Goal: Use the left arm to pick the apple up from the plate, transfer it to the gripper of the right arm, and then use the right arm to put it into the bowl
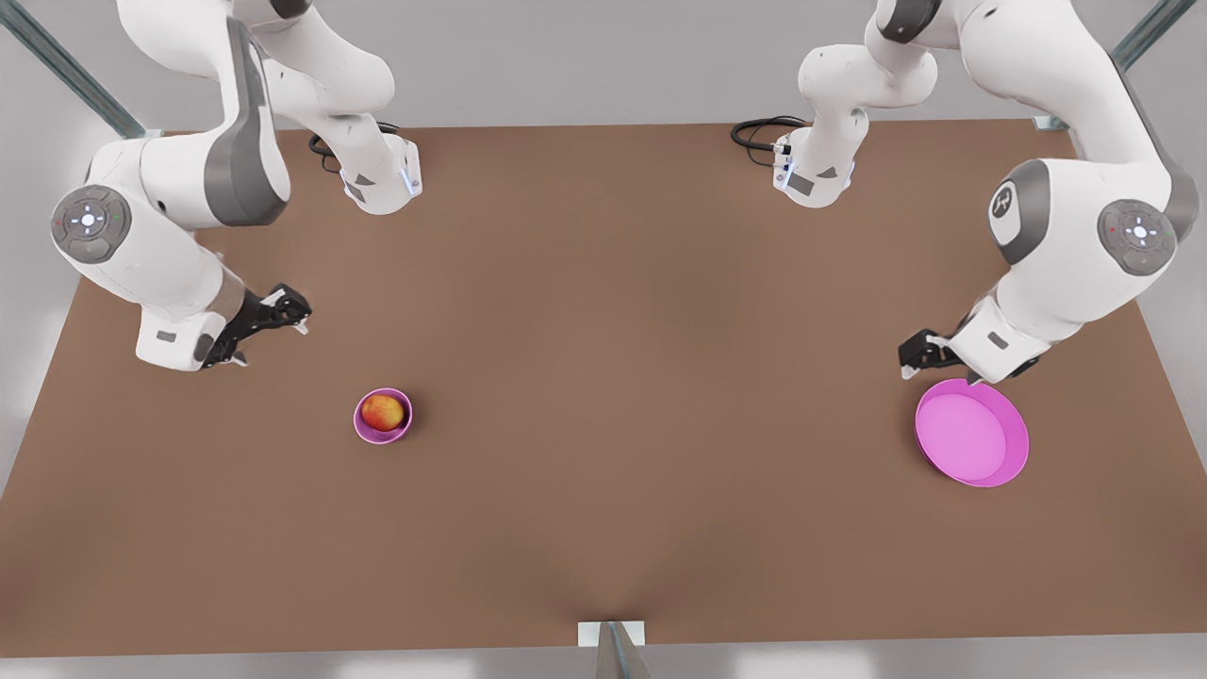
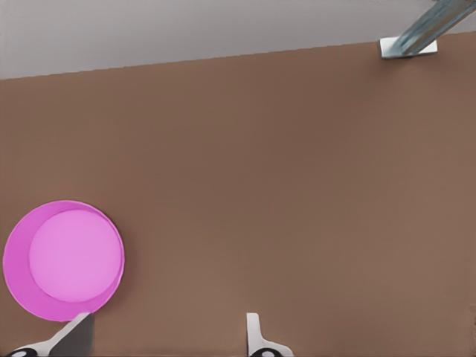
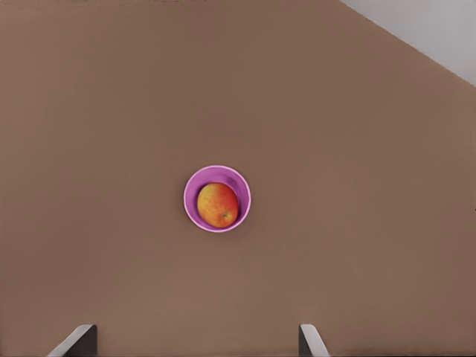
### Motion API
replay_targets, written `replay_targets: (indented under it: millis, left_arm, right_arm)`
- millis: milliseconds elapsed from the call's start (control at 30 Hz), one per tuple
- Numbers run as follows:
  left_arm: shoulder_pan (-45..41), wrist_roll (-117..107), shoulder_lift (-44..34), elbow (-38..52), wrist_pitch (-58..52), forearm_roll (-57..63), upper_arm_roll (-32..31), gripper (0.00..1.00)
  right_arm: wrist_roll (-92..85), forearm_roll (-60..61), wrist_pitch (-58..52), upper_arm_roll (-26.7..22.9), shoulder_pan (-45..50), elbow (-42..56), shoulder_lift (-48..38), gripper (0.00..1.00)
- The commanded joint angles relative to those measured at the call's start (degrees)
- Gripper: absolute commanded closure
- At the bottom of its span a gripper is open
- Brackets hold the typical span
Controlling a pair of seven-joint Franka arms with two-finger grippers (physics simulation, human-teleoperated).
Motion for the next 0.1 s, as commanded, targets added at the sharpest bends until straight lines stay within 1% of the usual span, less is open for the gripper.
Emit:
replay_targets:
  millis: [0,67]
  left_arm:
    - [-0.06,-14.27,0.11,0.03,0.11,0.02,-0.01,0.0]
    - [-0.06,-14.19,0.11,0.03,0.11,0.02,-0.01,0.0]
  right_arm:
    - [27.35,0.13,2.19,-0.01,-0.2,0.02,0.18,0.0]
    - [26.12,0.05,1.93,-0.01,-0.73,0.9,1.15,0.0]
